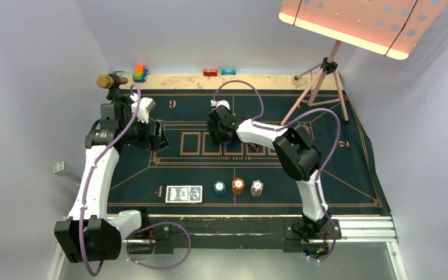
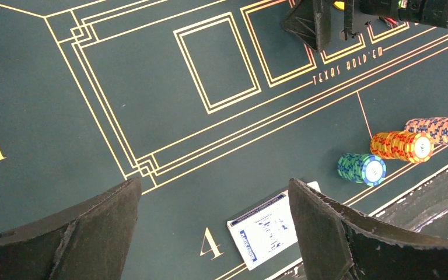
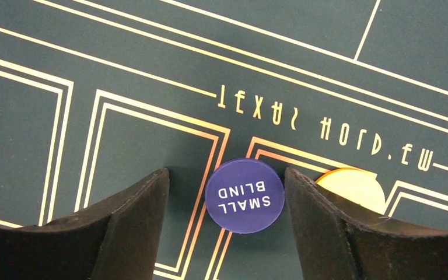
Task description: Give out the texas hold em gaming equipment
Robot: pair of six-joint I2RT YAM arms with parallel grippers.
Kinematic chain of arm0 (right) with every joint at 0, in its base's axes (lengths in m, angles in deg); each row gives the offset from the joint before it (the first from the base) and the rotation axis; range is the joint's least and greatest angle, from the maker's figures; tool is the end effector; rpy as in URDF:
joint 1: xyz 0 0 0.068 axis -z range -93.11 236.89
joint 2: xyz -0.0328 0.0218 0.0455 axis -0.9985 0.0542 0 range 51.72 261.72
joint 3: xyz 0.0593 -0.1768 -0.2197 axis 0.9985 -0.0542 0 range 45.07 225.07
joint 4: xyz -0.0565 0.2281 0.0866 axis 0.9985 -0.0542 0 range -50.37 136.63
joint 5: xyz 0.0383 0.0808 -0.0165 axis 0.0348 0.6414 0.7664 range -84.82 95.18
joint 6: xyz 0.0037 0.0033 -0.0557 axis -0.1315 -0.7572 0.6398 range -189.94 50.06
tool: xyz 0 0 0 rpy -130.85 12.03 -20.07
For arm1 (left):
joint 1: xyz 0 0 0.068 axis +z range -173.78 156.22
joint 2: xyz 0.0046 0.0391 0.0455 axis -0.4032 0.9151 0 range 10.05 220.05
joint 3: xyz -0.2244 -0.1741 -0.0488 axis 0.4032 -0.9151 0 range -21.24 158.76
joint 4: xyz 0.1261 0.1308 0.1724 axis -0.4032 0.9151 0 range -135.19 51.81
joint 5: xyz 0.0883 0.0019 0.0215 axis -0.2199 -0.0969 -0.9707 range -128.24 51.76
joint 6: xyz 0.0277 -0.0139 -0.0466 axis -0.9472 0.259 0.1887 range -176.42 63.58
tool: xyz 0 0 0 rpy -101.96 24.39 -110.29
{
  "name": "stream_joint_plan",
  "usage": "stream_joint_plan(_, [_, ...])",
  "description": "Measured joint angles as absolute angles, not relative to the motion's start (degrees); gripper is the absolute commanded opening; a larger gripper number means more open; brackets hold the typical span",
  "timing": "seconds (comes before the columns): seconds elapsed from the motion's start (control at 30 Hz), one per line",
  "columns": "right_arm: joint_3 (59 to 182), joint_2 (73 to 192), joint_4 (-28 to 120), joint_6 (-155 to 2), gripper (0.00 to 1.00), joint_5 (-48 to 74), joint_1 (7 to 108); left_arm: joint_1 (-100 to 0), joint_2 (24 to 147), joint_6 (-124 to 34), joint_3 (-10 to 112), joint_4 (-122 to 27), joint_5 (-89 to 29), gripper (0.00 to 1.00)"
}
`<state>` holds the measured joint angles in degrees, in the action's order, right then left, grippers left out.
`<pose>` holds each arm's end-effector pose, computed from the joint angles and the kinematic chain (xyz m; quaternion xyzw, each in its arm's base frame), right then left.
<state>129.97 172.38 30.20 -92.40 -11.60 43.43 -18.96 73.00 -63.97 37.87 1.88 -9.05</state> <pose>0.3380 0.3050 0.1790 -0.1240 0.9289 0.0586 0.3441 0.1983 -0.0021 0.3233 0.1060 0.9097 -0.2012 0.3474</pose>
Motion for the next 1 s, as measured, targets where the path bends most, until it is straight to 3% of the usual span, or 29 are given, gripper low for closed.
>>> stream_joint_plan(0.43, [127.52,171.31,32.71,-92.46,0.47,-12.38,41.77,-18.96,72.59,-63.95,37.85,1.05,-10.45,1.0])
stream_joint_plan(0.73, [128.66,171.33,30.4,-93.71,0.41,-10.7,33.64,-18.96,72.59,-63.95,37.82,0.72,-11.48,1.0])
stream_joint_plan(0.83, [130.3,171.68,28.58,-94.58,0.43,-7.62,31.38,-18.96,72.59,-63.95,37.69,0.7,-11.76,1.0])
stream_joint_plan(1.0, [134.03,173.04,26.77,-95.85,0.66,-2.92,28.98,-18.96,72.59,-63.95,37.5,0.7,-12.14,1.0])
